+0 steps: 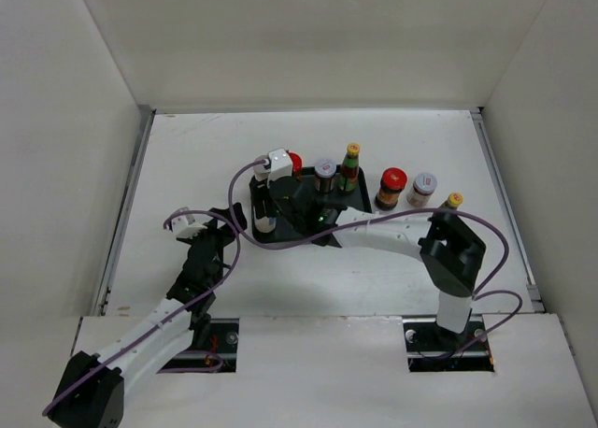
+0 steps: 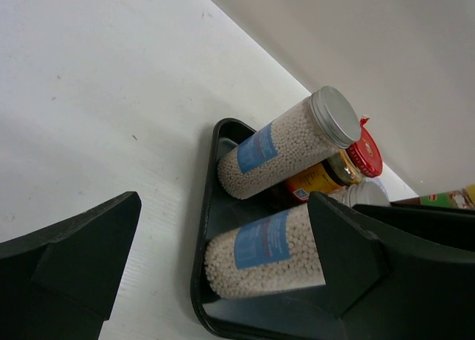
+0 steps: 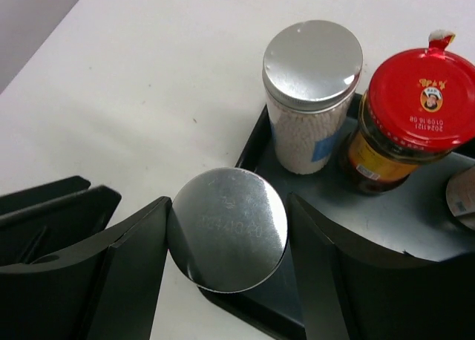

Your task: Organize the condiment bottles

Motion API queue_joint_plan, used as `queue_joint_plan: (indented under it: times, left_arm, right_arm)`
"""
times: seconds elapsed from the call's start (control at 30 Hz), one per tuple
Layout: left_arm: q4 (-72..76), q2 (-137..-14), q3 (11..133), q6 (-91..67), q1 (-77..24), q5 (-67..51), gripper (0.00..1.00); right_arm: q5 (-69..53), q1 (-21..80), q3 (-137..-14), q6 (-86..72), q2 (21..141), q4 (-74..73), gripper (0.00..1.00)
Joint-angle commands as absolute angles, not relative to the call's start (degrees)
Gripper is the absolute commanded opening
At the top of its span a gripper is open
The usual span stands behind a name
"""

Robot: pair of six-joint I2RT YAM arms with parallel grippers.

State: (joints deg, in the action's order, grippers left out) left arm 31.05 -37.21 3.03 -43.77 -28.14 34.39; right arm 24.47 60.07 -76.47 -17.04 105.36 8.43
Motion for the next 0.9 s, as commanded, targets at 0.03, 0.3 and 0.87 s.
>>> queue_joint_plan:
  times: [0.03,0.3,0.87]
  left_arm:
    - [32.3,-36.5,0.7,-44.4,-27.7,33.9,1.0]
    - [32.3,-35.9,0.6,-44.2,-27.6,33.8,1.0]
    - [30.7,-34.5,0.6,-44.6,-27.4,33.5,1.0]
  right_arm:
    - [28.1,60.4,-80.5,-15.8,106.7,16.5,0.47]
    - [28.0,60.5,-78.2,-16.9,105.2,15.9,0.78]
    - [35.2,41.7,-49.3,-24.4,64.7,1.7,0.3]
